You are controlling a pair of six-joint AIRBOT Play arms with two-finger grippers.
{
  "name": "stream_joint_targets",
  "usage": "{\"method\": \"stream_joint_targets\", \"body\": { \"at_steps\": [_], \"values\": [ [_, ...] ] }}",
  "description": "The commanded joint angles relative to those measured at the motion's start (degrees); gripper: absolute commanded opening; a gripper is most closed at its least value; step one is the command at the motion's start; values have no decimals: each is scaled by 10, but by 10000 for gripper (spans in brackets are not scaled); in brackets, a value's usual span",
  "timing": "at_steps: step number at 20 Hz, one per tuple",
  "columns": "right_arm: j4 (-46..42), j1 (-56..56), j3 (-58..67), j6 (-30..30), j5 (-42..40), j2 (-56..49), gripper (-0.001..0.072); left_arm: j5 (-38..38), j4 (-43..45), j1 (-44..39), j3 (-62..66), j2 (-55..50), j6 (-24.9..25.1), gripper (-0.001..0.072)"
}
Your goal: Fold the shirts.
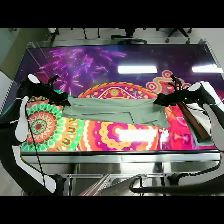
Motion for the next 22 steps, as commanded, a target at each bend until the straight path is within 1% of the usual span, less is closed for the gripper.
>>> {"method": "stream_joint_targets", "body": {
  "at_steps": [1,2,3,4,6,8,9,10,14,15,16,17,18,19,20,22],
  "values": [
    [-62,-19,26,-3,46,7,496,-64,-2,-9,86,-54,-30,666],
    [-89,-31,26,12,66,22,575,-79,-2,-4,107,-57,-39,690],
    [-108,-41,25,26,79,34,685,-92,-2,0,122,-55,-44,690],
    [-119,-51,22,39,92,43,689,-100,-1,2,133,-52,-51,689],
    [-113,-58,2,44,99,44,689,-112,-2,10,144,-40,-59,689],
    [-72,-57,-32,40,97,36,689,-120,-3,12,143,-26,-59,689],
    [-30,-57,-49,21,97,27,689,-128,-2,14,143,-19,-59,689],
    [-7,-57,-56,9,97,17,689,-133,-2,14,143,-12,-59,689],
    [7,-56,-57,9,97,-28,687,-130,-9,12,143,19,-64,688],
    [9,-55,-57,9,97,-38,675,-128,-35,12,143,26,-64,615],
    [17,-53,-57,-3,97,-45,461,-128,-67,12,143,31,-63,481],
    [35,-49,-57,-28,97,-50,177,-125,-104,9,143,35,-61,382],
    [55,-47,-57,-38,93,-52,128,-120,-129,3,143,39,-54,292],
    [66,-43,-57,-38,85,-53,49,-112,-143,-8,143,41,-45,122],
    [69,-40,-54,-40,80,-52,26,-106,-144,-23,143,40,-42,18],
    [68,-41,-51,-40,83,-45,25,-71,-143,-66,121,40,-42,18]
  ]
}}
